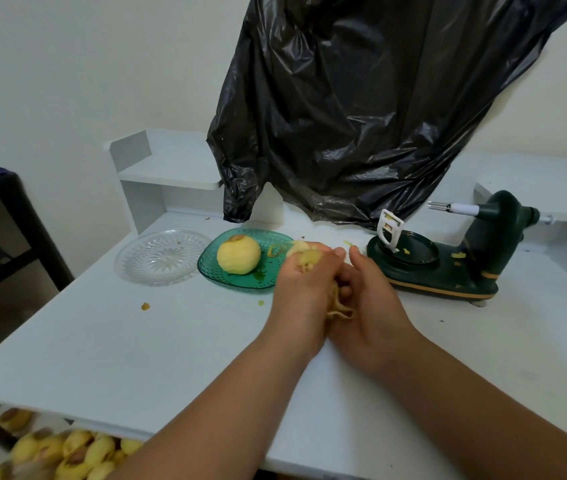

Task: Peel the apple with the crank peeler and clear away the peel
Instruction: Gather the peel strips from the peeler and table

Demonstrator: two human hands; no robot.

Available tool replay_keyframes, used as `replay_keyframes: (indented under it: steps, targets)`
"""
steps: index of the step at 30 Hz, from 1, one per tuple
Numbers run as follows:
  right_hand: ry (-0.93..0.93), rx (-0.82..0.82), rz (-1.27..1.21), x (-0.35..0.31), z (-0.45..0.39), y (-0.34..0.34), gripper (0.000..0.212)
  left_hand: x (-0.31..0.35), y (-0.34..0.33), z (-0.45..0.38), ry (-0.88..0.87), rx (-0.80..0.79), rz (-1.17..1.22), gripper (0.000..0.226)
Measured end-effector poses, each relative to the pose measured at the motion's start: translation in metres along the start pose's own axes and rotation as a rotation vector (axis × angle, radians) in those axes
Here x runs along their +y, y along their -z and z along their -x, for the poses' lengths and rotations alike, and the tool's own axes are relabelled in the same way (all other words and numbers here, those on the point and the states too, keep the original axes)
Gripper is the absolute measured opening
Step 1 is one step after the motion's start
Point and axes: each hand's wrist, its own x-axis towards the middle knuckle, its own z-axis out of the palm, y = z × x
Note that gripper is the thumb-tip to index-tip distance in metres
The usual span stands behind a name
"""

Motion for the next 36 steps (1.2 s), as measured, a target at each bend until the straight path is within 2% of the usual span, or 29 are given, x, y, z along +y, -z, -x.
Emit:
replay_keyframes:
  steps: [2,4,7,9,12,15,17,20,22,25,27,30,31,34,36]
  targets:
    - [-0.036,0.023,-0.08,-0.004,0.0,0.006,0.052,-0.005,-0.007,0.001,-0.113,0.068,-0.273,0.016]
    - [-0.072,0.014,-0.113,-0.008,0.002,0.011,0.047,-0.009,-0.011,0.001,-0.31,0.05,-0.595,0.021]
    - [-0.125,-0.035,-0.186,-0.011,0.004,0.017,0.058,-0.01,-0.012,0.002,-0.595,0.042,-1.029,0.029]
    - [-0.138,-0.046,-0.238,-0.013,0.004,0.019,0.063,-0.009,-0.015,0.004,-0.687,0.017,-1.184,0.029]
    - [-0.153,0.007,-0.285,-0.018,0.003,0.024,0.057,-0.005,-0.021,0.007,-0.802,0.044,-1.343,0.029]
    - [-0.159,0.017,-0.299,-0.018,0.001,0.026,0.048,0.0,-0.023,0.006,-0.876,0.106,-1.424,0.023]
    - [-0.152,0.027,-0.314,-0.019,0.001,0.028,0.044,0.002,-0.023,0.004,-0.863,0.077,-1.444,0.026]
    - [-0.177,-0.014,-0.314,-0.021,0.001,0.032,0.051,0.0,-0.024,0.004,-0.906,0.017,-1.476,0.024]
    - [-0.191,-0.018,-0.312,-0.022,0.0,0.033,0.049,0.002,-0.026,0.005,-0.907,-0.027,-1.423,0.027]
    - [-0.158,0.039,-0.293,-0.023,-0.003,0.033,0.043,0.004,-0.024,-0.001,-0.812,0.006,-1.312,0.012]
    - [-0.15,0.054,-0.29,-0.022,-0.006,0.034,0.042,0.003,-0.025,-0.003,-0.793,0.002,-1.302,0.029]
    - [-0.157,0.043,-0.324,-0.02,-0.009,0.037,0.034,0.0,-0.03,-0.001,-0.822,-0.102,-1.31,0.047]
    - [-0.165,0.03,-0.327,-0.019,-0.009,0.037,0.033,-0.001,-0.031,-0.003,-0.848,-0.129,-1.321,0.046]
    - [-0.154,-0.065,-0.329,-0.022,-0.005,0.035,0.025,-0.001,-0.029,-0.008,-0.949,-0.188,-1.445,0.019]
    - [-0.079,-0.084,-0.326,-0.02,-0.003,0.034,0.024,-0.003,-0.027,-0.009,-0.968,-0.233,-1.451,0.023]
